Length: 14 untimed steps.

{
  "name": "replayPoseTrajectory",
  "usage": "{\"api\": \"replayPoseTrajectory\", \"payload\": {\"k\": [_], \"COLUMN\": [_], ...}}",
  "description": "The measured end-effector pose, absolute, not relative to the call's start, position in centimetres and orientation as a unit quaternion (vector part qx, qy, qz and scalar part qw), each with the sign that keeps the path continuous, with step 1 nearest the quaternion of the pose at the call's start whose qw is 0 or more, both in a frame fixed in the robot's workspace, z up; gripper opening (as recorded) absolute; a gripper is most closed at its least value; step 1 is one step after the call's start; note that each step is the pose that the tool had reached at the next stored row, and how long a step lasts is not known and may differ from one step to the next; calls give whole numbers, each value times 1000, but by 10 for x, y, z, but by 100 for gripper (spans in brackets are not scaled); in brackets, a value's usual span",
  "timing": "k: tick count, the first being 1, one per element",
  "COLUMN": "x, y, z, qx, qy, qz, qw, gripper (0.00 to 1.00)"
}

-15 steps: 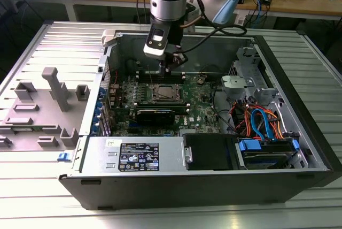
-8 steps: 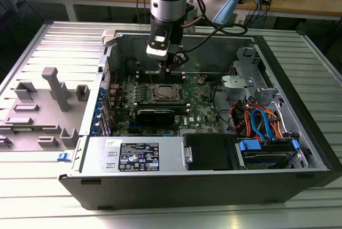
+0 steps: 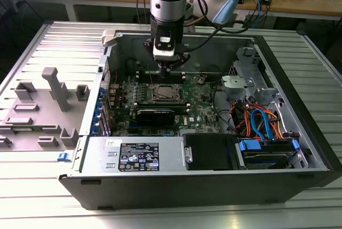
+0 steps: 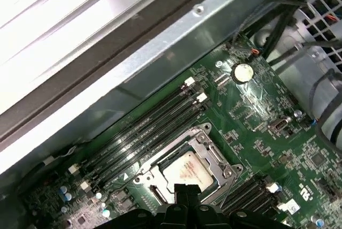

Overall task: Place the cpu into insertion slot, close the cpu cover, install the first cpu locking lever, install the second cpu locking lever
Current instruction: 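Install the first cpu locking lever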

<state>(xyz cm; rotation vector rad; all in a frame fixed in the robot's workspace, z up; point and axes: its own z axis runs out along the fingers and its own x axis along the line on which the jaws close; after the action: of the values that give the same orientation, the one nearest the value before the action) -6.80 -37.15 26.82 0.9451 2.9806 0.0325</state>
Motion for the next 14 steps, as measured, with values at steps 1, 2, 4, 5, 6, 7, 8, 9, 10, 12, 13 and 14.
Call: {"api": "replayPoseTrajectory", "payload": {"k": [1,2,4,5,6,7,8,9,10,12,13,14], "x": [-68,-68,-68,-68,-68,-68,-68,-68,-68,-68,-68,-68], "y": [-371,-371,-371,-372,-371,-371,-371,-371,-371,-372,-372,-372], "z": [268,268,268,268,268,268,268,268,268,268,268,268], "qx": [286,273,256,251,245,241,238,233,229,219,219,219], "qy": [958,962,966,968,969,970,971,972,973,976,976,976], "qz": [11,11,11,11,11,11,11,11,11,11,11,11], "qw": [7,7,7,7,7,7,7,7,6,6,6,6], "gripper": [11,11,11,11,11,11,11,11,11,11,11,11]}}
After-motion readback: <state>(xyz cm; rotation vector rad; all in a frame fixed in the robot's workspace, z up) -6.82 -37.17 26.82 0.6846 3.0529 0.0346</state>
